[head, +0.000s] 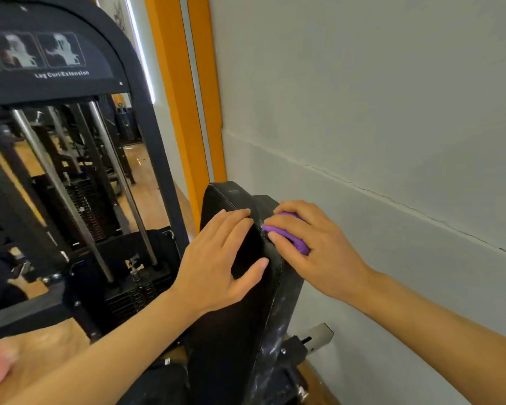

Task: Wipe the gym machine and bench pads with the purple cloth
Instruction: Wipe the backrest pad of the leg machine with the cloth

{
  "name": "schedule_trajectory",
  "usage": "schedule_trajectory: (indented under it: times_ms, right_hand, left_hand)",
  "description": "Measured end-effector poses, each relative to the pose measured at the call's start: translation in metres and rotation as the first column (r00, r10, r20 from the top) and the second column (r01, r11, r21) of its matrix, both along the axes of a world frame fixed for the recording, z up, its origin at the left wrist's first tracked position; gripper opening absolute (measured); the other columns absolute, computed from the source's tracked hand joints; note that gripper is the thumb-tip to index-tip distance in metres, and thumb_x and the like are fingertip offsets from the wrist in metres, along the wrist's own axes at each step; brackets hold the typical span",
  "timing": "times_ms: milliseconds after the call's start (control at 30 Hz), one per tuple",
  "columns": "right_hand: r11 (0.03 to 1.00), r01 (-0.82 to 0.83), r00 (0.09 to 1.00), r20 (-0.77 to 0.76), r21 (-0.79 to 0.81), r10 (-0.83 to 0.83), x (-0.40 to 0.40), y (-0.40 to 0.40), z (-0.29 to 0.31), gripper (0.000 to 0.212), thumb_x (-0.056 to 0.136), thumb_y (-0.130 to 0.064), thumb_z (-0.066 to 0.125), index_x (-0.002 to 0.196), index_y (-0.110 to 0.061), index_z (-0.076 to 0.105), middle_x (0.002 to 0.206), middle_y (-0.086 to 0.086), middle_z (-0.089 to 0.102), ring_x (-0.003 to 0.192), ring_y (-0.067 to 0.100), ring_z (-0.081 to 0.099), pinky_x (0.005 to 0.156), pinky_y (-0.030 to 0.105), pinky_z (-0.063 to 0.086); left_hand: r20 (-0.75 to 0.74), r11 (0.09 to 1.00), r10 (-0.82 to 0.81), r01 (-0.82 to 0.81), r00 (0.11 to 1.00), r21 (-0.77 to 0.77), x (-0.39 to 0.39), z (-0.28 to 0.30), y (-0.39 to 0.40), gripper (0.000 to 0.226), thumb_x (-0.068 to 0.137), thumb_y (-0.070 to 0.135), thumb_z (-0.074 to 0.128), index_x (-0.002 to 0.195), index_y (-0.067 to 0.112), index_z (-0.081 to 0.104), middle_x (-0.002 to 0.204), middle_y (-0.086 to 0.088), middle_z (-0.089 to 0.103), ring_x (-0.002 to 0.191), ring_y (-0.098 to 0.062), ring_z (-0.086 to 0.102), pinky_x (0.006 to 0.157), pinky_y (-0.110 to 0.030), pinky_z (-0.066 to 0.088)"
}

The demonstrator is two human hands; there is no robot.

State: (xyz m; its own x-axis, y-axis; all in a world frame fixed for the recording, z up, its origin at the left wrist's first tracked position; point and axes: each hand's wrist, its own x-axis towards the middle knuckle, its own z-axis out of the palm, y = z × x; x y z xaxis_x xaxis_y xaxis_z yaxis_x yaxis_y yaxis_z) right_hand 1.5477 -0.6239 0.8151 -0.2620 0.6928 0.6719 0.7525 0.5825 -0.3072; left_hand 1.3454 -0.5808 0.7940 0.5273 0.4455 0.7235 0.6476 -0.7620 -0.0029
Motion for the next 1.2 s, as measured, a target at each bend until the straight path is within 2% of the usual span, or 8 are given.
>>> schedule_trajectory:
  times_ms: [167,333,500,600,733,933,1067,1200]
  right_hand:
    - [0.978,-0.189,0.982,-0.008,-0.090,0.189,0.020,0.002,-0.006,0.045,0.099,-0.042,0.040,0.135,-0.020,0.058,0.138,-0.003,0.050,0.126,0.007,0.046,0.107,0.010,0.032]
    - [0.936,-0.261,0.965,-0.055,-0.236,0.255,0.016,0.008,0.006,0.045,0.102,-0.042,0.044,0.143,-0.025,0.049,0.151,-0.008,0.042,0.137,0.006,0.037,0.107,0.005,0.022]
    - [0.864,-0.179,0.972,0.049,-0.471,0.229,-0.007,0.048,0.042,0.041,0.106,-0.031,0.040,0.147,-0.025,0.044,0.158,-0.005,0.033,0.144,0.013,0.030,0.114,0.023,0.022]
    - [0.838,-0.228,0.951,0.071,-0.496,0.301,0.002,0.043,0.041,0.046,0.106,-0.032,0.039,0.151,-0.028,0.035,0.160,-0.009,0.027,0.147,0.011,0.022,0.115,0.022,0.017]
    - [0.833,-0.293,0.913,0.119,-0.470,0.389,0.030,0.000,0.027,0.051,0.104,-0.035,0.037,0.152,-0.037,0.021,0.153,-0.030,0.009,0.142,-0.009,-0.004,0.104,0.003,-0.004]
    - [0.823,-0.187,0.949,0.117,-0.537,0.292,-0.006,0.062,0.051,0.044,0.106,-0.034,0.036,0.150,-0.030,0.036,0.161,-0.010,0.024,0.147,0.012,0.024,0.116,0.025,0.019]
    - [0.835,-0.180,0.945,0.144,-0.520,0.293,-0.004,0.060,0.045,0.048,0.106,-0.036,0.034,0.154,-0.031,0.026,0.163,-0.011,0.016,0.150,0.012,0.014,0.118,0.027,0.014]
    - [0.799,-0.253,0.916,0.132,-0.545,0.380,0.025,0.015,0.036,0.052,0.103,-0.042,0.032,0.151,-0.043,0.014,0.156,-0.031,0.005,0.145,-0.008,-0.004,0.113,0.014,0.003]
  left_hand:
    - [0.000,0.989,0.140,-0.140,0.990,-0.046,0.011,-0.007,-0.020,0.075,0.099,0.066,0.034,0.142,0.007,0.047,0.148,-0.010,0.050,0.139,-0.021,0.042,0.117,-0.036,0.031]
    - [0.010,0.945,0.299,-0.295,0.954,-0.138,0.026,-0.015,-0.040,0.082,0.099,0.068,0.029,0.153,0.006,0.036,0.159,-0.007,0.035,0.147,-0.015,0.030,0.118,-0.032,0.030]
    - [-0.003,0.931,0.335,-0.331,0.942,-0.153,0.030,-0.015,-0.046,0.079,0.102,0.065,0.026,0.154,0.007,0.021,0.159,-0.009,0.030,0.146,-0.012,0.023,0.120,-0.026,0.021]
    - [-0.011,0.931,0.325,-0.321,0.946,-0.175,0.028,-0.016,-0.047,0.080,0.101,0.066,0.027,0.155,0.008,0.018,0.160,-0.008,0.027,0.148,-0.015,0.024,0.119,-0.028,0.023]
    - [-0.016,0.935,0.291,-0.287,0.957,-0.210,0.024,-0.019,-0.048,0.082,0.100,0.068,0.029,0.156,0.009,0.018,0.162,-0.007,0.024,0.150,-0.011,0.020,0.121,-0.021,0.017]
    - [-0.060,0.936,0.311,-0.316,0.949,-0.155,0.022,-0.011,-0.038,0.081,0.101,0.067,0.027,0.154,0.006,0.021,0.158,-0.008,0.027,0.147,-0.009,0.018,0.120,-0.019,0.014]
    - [-0.073,0.931,0.335,-0.342,0.940,-0.129,0.020,-0.009,-0.037,0.085,0.099,0.072,0.024,0.152,0.006,0.027,0.156,-0.008,0.030,0.145,-0.007,0.015,0.117,-0.027,0.021]
    - [-0.072,0.922,0.320,-0.328,0.945,-0.204,0.019,-0.008,-0.038,0.088,0.095,0.077,0.024,0.155,0.011,0.024,0.160,-0.004,0.026,0.146,-0.009,0.019,0.115,-0.037,0.026]
